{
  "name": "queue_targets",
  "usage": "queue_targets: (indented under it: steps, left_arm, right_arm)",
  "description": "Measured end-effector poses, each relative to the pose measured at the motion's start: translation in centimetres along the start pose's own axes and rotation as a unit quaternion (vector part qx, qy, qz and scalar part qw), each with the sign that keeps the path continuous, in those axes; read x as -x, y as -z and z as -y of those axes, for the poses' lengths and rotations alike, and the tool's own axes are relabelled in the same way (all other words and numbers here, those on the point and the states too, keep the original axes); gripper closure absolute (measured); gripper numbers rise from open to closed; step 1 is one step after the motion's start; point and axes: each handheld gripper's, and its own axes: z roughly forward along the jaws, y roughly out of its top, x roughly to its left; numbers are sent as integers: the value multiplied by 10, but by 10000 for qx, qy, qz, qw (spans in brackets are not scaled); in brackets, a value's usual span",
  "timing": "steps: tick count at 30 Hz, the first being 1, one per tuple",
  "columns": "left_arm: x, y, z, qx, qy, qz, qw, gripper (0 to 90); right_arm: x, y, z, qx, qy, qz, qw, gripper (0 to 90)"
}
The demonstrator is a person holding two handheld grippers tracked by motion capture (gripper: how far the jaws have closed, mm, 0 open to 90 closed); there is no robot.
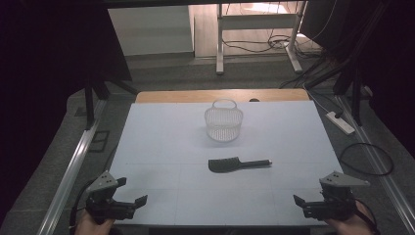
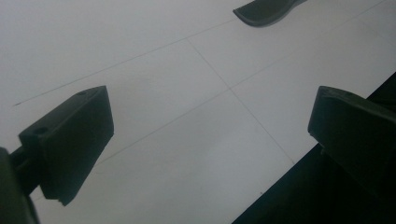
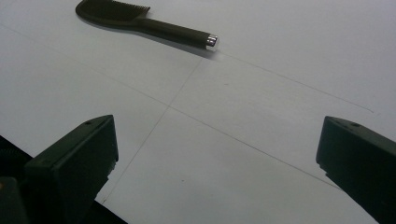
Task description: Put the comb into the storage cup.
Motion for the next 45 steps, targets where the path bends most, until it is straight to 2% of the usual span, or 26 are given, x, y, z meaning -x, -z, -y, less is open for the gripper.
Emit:
queue_targets:
  steps: [10, 24, 32, 38, 45]
  left_arm:
    - [-1, 0, 0, 11, 39, 8, 10000, 12]
    - [-1, 1, 0, 28, 57, 18, 10000, 13]
    - [-2, 1, 1, 43, 90, 47, 9999, 14]
    - [-3, 1, 1, 63, 120, 48, 9999, 14]
    - [-3, 2, 1, 77, 160, 54, 9998, 12]
  right_arm:
    - [0, -1, -5, 120, 5, -193, 9997, 0]
    - [-1, -9, -18, 167, 121, -332, 9992, 0]
    - [-2, -17, -25, 82, 297, -438, 9986, 0]
    - [-3, -22, -29, 57, 298, -599, 9977, 0]
    - [-3, -27, -34, -3, 297, -603, 9977, 0]
